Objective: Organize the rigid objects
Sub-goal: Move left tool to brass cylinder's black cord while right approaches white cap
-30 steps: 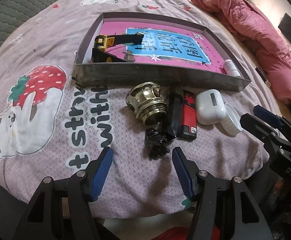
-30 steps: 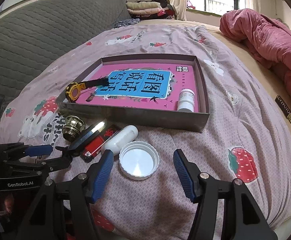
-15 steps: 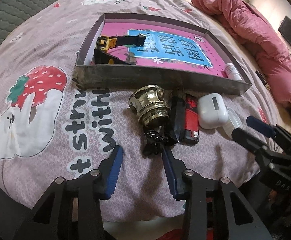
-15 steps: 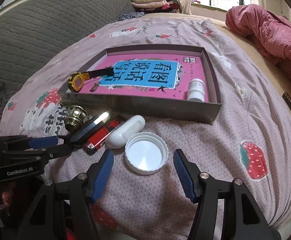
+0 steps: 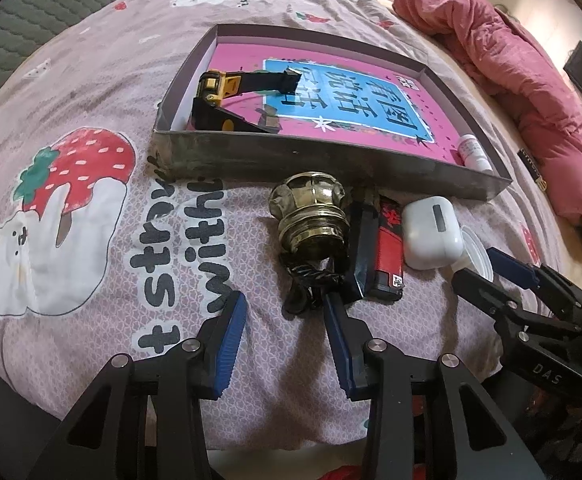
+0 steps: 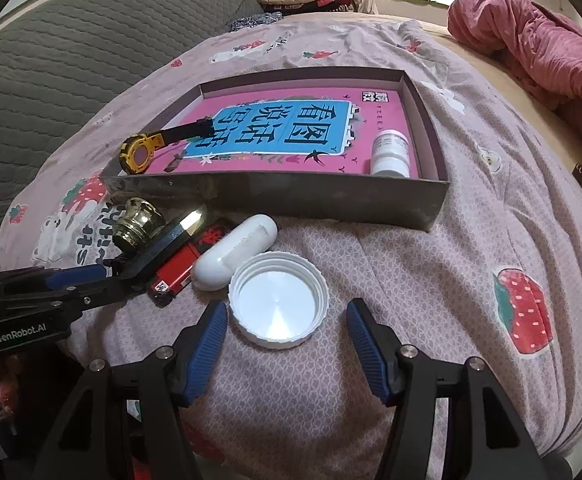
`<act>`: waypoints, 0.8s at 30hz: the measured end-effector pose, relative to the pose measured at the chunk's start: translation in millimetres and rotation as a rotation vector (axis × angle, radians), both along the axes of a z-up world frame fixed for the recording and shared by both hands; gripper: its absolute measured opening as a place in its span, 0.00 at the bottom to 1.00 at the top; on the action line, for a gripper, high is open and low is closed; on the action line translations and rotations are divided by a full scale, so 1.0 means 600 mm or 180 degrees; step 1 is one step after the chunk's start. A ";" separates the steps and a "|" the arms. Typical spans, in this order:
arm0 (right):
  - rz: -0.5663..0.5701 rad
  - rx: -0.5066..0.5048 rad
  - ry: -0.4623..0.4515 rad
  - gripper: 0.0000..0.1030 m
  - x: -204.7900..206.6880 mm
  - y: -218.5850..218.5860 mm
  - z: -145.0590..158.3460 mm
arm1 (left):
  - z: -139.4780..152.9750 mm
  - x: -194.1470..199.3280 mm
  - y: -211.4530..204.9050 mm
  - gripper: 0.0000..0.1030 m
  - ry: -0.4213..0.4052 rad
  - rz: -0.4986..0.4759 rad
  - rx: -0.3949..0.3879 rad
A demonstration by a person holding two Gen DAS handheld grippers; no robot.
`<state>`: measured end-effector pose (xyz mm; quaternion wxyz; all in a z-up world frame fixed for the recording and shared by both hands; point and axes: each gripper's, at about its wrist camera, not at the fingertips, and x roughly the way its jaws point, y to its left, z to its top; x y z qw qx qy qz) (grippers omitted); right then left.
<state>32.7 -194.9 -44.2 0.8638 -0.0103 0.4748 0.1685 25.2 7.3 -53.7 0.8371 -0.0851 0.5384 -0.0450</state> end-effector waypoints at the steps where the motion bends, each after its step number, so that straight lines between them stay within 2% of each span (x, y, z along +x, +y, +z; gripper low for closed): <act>1: 0.0002 0.0004 -0.0004 0.60 0.002 0.000 -0.001 | 0.000 0.000 -0.001 0.41 0.0002 0.0005 0.0005; 10: 0.0061 -0.0102 -0.0097 0.59 0.008 0.013 -0.004 | 0.002 0.005 -0.002 0.41 -0.0045 0.0070 0.0066; 16: 0.0075 -0.0094 -0.0119 0.49 0.010 0.014 -0.007 | 0.000 0.013 -0.003 0.40 -0.0058 0.0103 0.0066; 24: 0.0087 -0.0077 -0.0115 0.49 0.011 0.013 -0.009 | -0.004 0.020 0.003 0.40 -0.0084 0.0135 0.0035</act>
